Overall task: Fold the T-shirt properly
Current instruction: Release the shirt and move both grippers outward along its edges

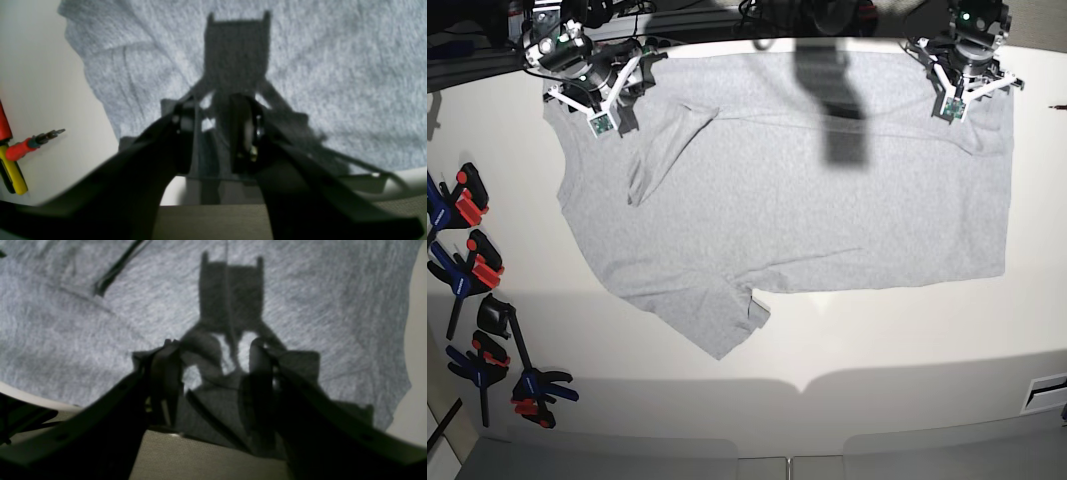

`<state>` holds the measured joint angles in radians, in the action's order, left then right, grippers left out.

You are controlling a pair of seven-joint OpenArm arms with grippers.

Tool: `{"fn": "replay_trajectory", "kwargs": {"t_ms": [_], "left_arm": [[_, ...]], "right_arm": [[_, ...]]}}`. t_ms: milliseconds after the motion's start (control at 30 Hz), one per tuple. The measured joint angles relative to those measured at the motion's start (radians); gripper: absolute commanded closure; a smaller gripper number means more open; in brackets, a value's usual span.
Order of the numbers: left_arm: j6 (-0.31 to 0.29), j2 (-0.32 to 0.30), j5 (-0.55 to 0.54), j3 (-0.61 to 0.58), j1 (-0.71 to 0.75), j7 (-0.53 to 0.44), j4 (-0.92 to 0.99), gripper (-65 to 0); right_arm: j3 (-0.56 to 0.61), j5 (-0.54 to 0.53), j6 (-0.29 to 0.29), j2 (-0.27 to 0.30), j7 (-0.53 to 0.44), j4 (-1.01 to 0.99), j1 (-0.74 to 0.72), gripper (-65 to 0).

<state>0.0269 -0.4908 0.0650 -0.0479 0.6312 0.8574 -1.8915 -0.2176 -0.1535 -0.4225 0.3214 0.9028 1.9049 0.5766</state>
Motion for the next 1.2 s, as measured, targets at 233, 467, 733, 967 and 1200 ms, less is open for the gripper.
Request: {"fn": "replay_trajectory", "kwargs": {"t_ms": [233, 467, 733, 967, 1200], "left_arm": [[0.0, 0.0, 0.002, 0.0, 0.0, 0.034, -0.014, -16.8], [0.0, 0.0, 0.003, -0.002, 0.003, 0.106, -0.05, -16.8], [0.0, 0.0, 0.016, -0.003, 0.006, 0.103, -0.059, -16.8], [0.083, 0.005, 0.154, -0.006, 0.009, 0.118, -0.081, -16.8], [0.103, 0.0, 0.168, -0.003, 0.012, 0.058, -0.218, -16.8]], "right_arm": [[0.0, 0.0, 0.098, 0.0, -0.002, 0.0, 0.001, -30.9], [0.001, 0.004, 0.182, 0.0, -0.019, 0.0, 0.0, -30.9], [0.003, 0.1, 0.211, -0.001, -0.027, 0.0, 0.0, -30.9], [0.003, 0.101, 0.214, 0.0, -0.042, 0.0, 0.001, -30.9], [0.002, 0.123, 0.241, 0.0, -0.045, 0.0, 0.0, -30.9]]}}
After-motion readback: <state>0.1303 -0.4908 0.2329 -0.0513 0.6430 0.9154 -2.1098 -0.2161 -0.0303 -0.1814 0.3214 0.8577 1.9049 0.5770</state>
